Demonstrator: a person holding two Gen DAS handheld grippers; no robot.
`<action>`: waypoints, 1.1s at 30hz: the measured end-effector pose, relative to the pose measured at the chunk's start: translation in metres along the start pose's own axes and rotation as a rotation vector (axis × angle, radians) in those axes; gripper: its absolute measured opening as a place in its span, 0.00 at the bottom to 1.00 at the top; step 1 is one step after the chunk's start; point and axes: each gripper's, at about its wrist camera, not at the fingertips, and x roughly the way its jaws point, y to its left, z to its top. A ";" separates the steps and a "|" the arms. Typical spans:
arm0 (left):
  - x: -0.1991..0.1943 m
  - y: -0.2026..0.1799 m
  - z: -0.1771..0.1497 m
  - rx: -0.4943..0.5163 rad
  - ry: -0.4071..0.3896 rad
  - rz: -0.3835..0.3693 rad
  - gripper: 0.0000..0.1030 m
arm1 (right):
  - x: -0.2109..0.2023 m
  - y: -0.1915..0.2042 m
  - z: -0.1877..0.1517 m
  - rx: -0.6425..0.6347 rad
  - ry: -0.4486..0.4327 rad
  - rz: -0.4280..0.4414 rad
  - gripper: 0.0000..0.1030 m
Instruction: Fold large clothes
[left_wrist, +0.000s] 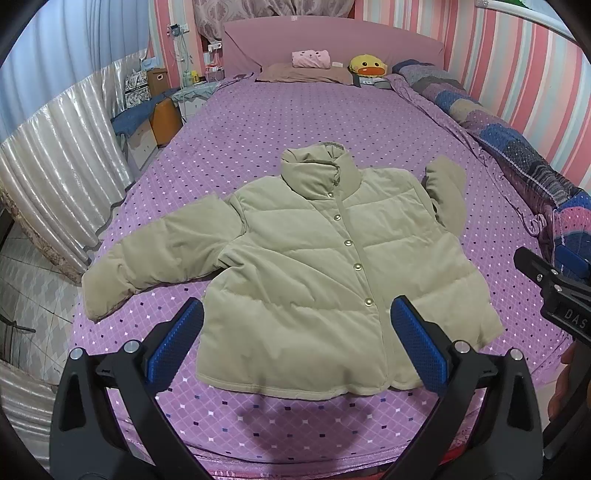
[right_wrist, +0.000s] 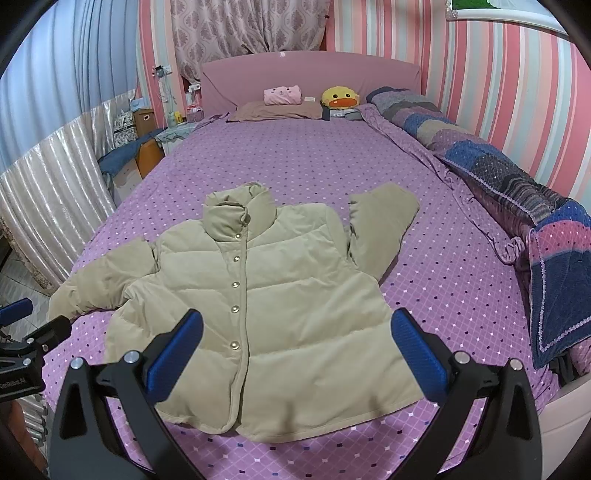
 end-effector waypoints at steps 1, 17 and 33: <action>0.000 0.000 0.000 0.000 0.001 0.000 0.97 | 0.000 0.000 0.000 0.000 0.000 -0.001 0.98; 0.003 -0.002 0.001 -0.006 0.012 0.004 0.97 | 0.000 0.000 0.001 0.000 0.001 0.002 0.98; 0.006 -0.002 0.000 -0.026 0.011 0.016 0.97 | 0.004 0.002 -0.001 -0.004 0.006 0.011 0.98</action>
